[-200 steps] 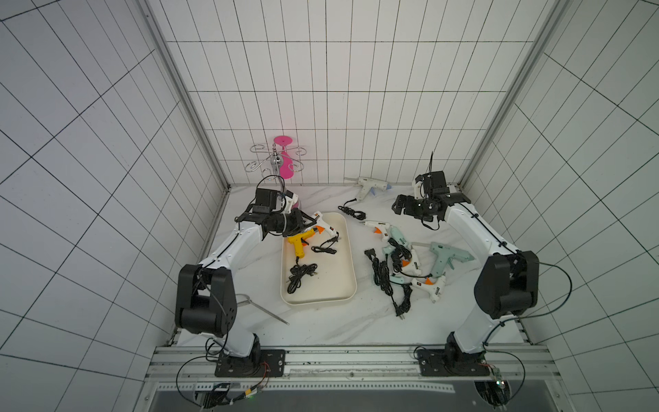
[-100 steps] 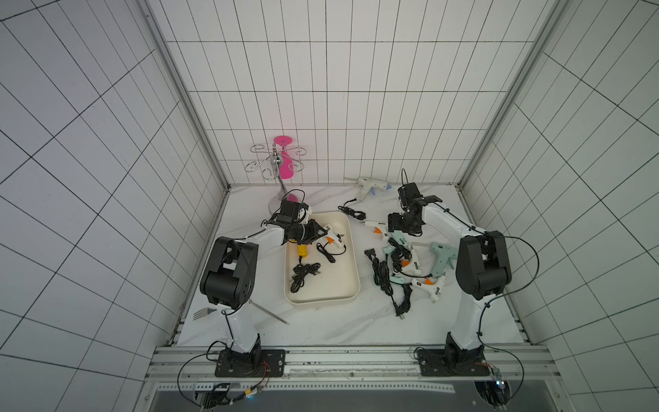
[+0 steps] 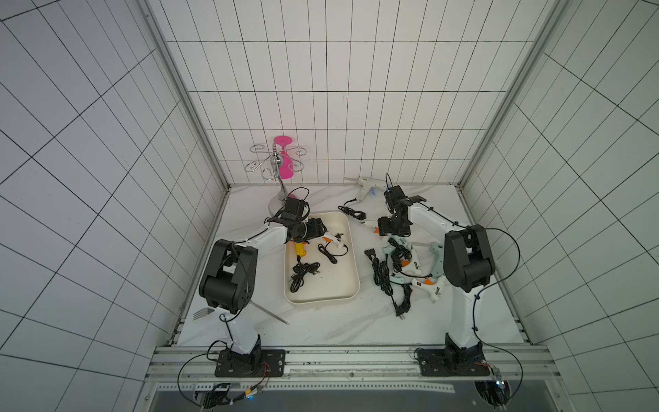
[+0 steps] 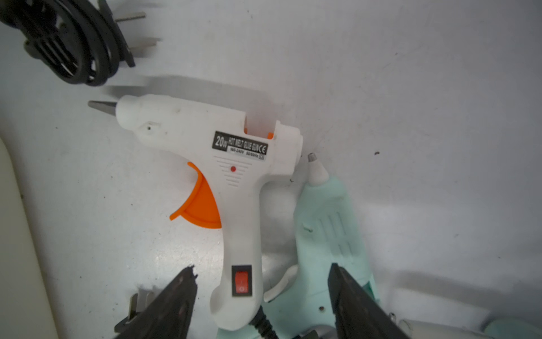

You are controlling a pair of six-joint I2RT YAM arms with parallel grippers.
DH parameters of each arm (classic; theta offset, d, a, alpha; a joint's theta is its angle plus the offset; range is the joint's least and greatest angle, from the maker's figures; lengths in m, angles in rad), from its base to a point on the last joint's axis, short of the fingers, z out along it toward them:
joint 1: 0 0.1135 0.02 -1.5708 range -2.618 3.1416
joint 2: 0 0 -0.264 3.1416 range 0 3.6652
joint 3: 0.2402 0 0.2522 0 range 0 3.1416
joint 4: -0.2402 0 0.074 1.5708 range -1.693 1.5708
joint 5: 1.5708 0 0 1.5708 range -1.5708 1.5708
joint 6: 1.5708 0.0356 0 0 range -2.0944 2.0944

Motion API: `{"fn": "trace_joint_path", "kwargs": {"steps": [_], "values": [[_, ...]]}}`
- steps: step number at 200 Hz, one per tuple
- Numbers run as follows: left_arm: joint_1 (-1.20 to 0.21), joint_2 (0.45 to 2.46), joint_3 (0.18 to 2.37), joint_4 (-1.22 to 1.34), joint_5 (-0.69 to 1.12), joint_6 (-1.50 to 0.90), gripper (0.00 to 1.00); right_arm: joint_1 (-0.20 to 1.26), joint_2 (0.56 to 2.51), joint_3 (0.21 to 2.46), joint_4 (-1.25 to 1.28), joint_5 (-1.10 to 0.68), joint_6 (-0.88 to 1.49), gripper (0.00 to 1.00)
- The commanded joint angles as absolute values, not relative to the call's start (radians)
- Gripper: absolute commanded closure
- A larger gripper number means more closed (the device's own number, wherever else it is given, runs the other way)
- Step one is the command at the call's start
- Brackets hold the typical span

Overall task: Put the hot melt glue gun into the storage box
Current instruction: Place the hot melt adhesive gun in the storage box, then pick up the hot melt adhesive gun from the center of the board.

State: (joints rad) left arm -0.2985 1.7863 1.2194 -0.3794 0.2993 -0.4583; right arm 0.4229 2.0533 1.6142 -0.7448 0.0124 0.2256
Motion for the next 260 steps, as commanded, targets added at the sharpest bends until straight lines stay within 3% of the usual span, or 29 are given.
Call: {"fn": "trace_joint_path", "kwargs": {"steps": [1,93,121,164,232,260], "values": [[-0.301,1.72,1.302,-0.48,0.238,-0.38,0.22,0.428,2.084,1.645,-0.772,0.011,0.23,0.29],[-0.322,1.568,1.315,-0.537,0.293,-0.357,0.22,0.437,2.208,1.724,-0.798,0.038,0.222,0.45],[-0.321,1.564,1.328,-0.54,0.325,-0.365,0.22,0.451,2.257,1.789,-0.851,0.046,0.214,0.46],[-0.321,1.544,1.287,-0.515,0.358,-0.392,0.22,0.497,2.314,1.814,-0.922,0.202,0.163,0.51],[-0.32,1.518,1.215,-0.49,0.378,-0.43,0.22,0.564,2.245,1.741,-0.927,0.267,0.088,0.49],[-0.322,1.528,1.222,-0.504,0.367,-0.468,0.23,0.573,2.274,1.748,-0.917,0.317,0.065,0.54]]}}
